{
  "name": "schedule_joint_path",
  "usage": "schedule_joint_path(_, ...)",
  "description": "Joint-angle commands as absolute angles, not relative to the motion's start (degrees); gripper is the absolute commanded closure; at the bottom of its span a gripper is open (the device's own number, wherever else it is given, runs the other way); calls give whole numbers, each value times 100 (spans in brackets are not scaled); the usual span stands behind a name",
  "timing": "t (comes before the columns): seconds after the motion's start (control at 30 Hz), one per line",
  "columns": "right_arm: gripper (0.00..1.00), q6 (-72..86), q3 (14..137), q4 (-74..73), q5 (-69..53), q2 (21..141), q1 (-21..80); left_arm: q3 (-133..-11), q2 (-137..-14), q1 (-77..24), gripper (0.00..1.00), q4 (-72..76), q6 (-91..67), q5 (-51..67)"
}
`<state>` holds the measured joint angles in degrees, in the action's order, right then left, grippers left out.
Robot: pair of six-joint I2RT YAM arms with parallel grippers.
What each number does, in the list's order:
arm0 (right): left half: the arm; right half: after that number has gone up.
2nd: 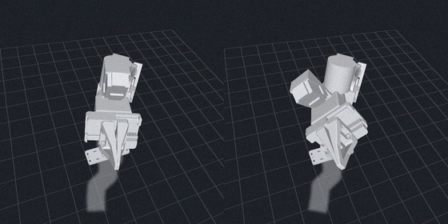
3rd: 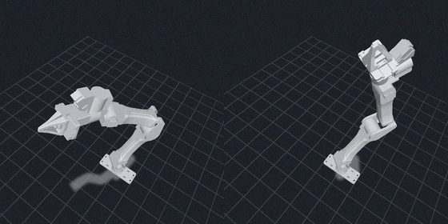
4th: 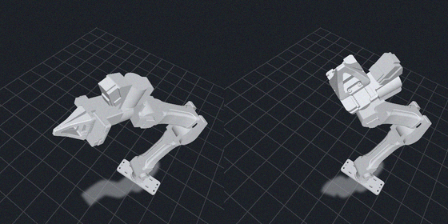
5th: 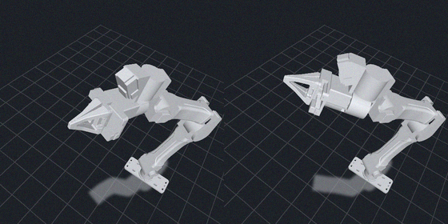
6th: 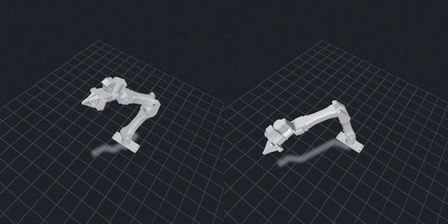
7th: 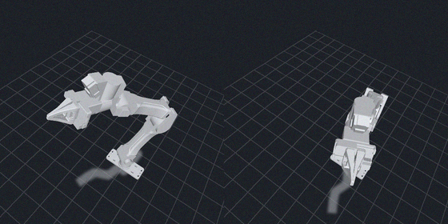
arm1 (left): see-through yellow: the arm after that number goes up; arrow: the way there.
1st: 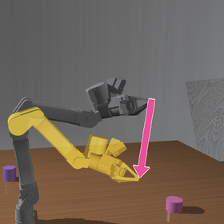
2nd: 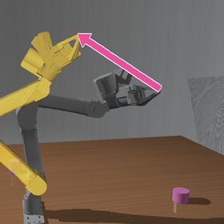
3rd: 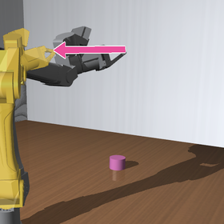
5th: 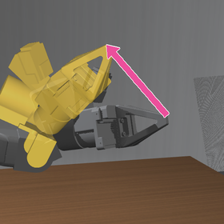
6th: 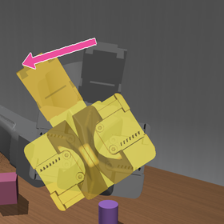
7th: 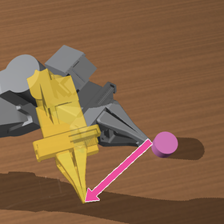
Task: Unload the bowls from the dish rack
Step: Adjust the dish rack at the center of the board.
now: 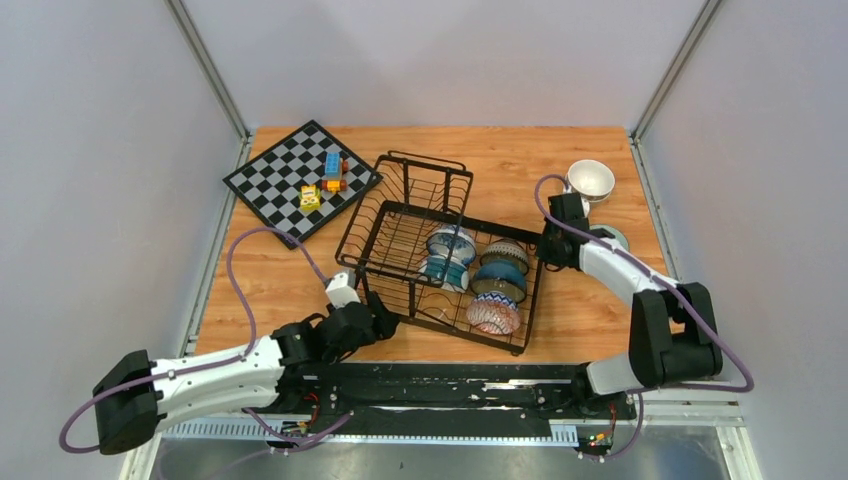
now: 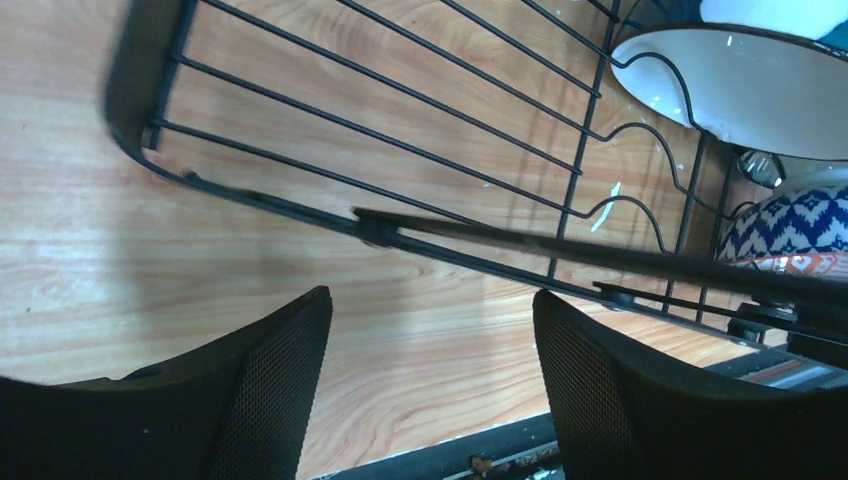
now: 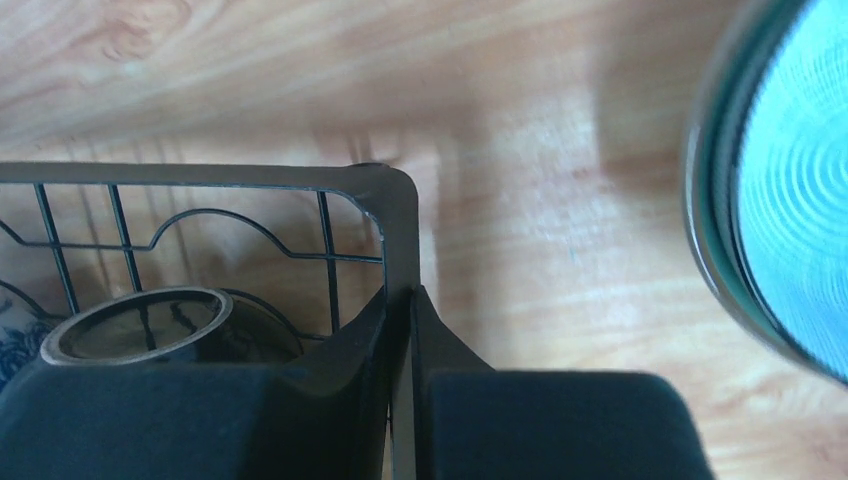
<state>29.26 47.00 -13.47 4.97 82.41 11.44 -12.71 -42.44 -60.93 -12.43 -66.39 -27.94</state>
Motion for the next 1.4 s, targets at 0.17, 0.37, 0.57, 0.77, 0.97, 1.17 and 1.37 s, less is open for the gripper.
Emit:
schedule_joint_path(0.17, 100, 3318, 4064, -2020, 91, 7143, 1096, -1872, -5203, -5590, 33, -69, -6230, -3020)
schedule_joint_path(0.37, 99, 3287, 3815, -2022, -135, 6989, 1098, -2111, -5745, -5193, 39, 470, -5902, -2865)
schedule_joint_path(0.57, 99, 3271, 3816, -2034, -245, 6941, 1094, -2636, -6458, -4762, 46, 732, -5625, -2446)
schedule_joint_path(0.77, 100, 3440, 3968, -2188, -451, 6674, 1096, -3074, -6864, -4597, 59, 975, -5410, -2331)
schedule_joint_path(0.97, 100, 3595, 4258, -2341, -575, 6632, 1099, -3453, -7145, -4477, 65, 1044, -5266, -2160)
schedule_joint_path(1.17, 100, 3812, 4348, -2329, -718, 6769, 1098, -3604, -7382, -4316, 65, 1176, -5187, -2085)
schedule_joint_path(1.37, 100, 3968, 4429, -2312, -800, 6802, 1098, -3828, -7665, -4076, 66, 1317, -5126, -1860)
